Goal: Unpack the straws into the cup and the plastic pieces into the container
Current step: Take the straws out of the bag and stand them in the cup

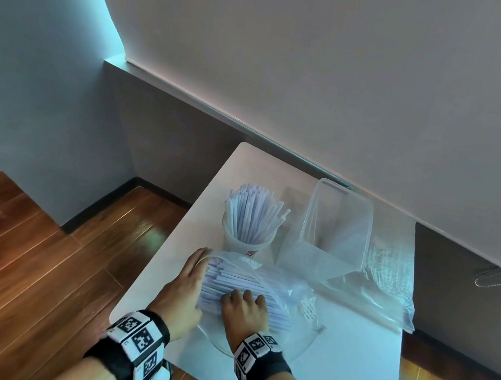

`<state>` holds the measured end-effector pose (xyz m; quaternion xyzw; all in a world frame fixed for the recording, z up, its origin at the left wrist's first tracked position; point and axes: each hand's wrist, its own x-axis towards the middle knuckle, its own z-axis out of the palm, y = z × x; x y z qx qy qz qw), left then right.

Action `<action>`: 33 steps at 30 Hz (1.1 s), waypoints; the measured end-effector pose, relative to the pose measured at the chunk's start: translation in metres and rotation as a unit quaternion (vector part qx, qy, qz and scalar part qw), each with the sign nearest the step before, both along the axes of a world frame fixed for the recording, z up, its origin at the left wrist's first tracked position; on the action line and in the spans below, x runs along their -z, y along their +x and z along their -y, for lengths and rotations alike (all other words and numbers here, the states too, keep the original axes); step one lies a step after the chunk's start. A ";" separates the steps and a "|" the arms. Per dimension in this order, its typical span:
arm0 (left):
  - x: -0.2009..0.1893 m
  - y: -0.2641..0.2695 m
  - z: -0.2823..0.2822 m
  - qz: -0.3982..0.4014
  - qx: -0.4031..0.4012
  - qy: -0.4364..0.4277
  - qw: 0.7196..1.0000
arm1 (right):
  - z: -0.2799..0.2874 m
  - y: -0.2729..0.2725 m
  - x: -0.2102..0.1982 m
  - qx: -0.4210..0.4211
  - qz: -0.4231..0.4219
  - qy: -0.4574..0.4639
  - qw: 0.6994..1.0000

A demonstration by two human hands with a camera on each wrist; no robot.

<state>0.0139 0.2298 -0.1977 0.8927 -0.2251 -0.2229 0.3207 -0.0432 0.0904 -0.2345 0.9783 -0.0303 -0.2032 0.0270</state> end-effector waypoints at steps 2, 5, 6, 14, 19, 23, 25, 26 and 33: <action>-0.001 0.000 0.000 0.002 0.002 0.004 1.000 | 0.000 0.001 0.002 -0.017 0.004 -0.004 1.000; -0.002 -0.001 0.000 0.003 0.004 0.005 1.000 | -0.002 0.003 -0.004 -0.001 -0.023 -0.014 1.000; -0.003 -0.001 0.000 0.002 0.004 0.003 1.000 | -0.003 0.003 -0.002 0.015 -0.042 -0.004 0.999; -0.008 -0.002 0.001 0.002 0.003 0.001 1.000 | -0.006 -0.001 0.003 -0.007 -0.010 -0.008 1.000; -0.009 -0.002 0.001 0.000 -0.003 0.000 1.000 | -0.005 0.005 0.015 0.037 -0.018 0.026 0.999; -0.010 -0.002 0.001 -0.004 -0.005 0.004 1.000 | -0.007 0.005 0.007 0.000 -0.022 -0.001 1.000; -0.010 -0.002 0.002 -0.005 -0.003 0.005 1.000 | -0.006 0.006 0.008 0.013 -0.019 0.016 1.000; -0.010 -0.002 0.002 -0.005 -0.002 0.005 1.000 | -0.006 0.005 0.008 0.020 -0.026 0.027 0.999; -0.010 0.001 0.000 -0.007 -0.002 0.014 1.000 | 0.007 0.000 0.018 0.002 0.004 0.036 0.999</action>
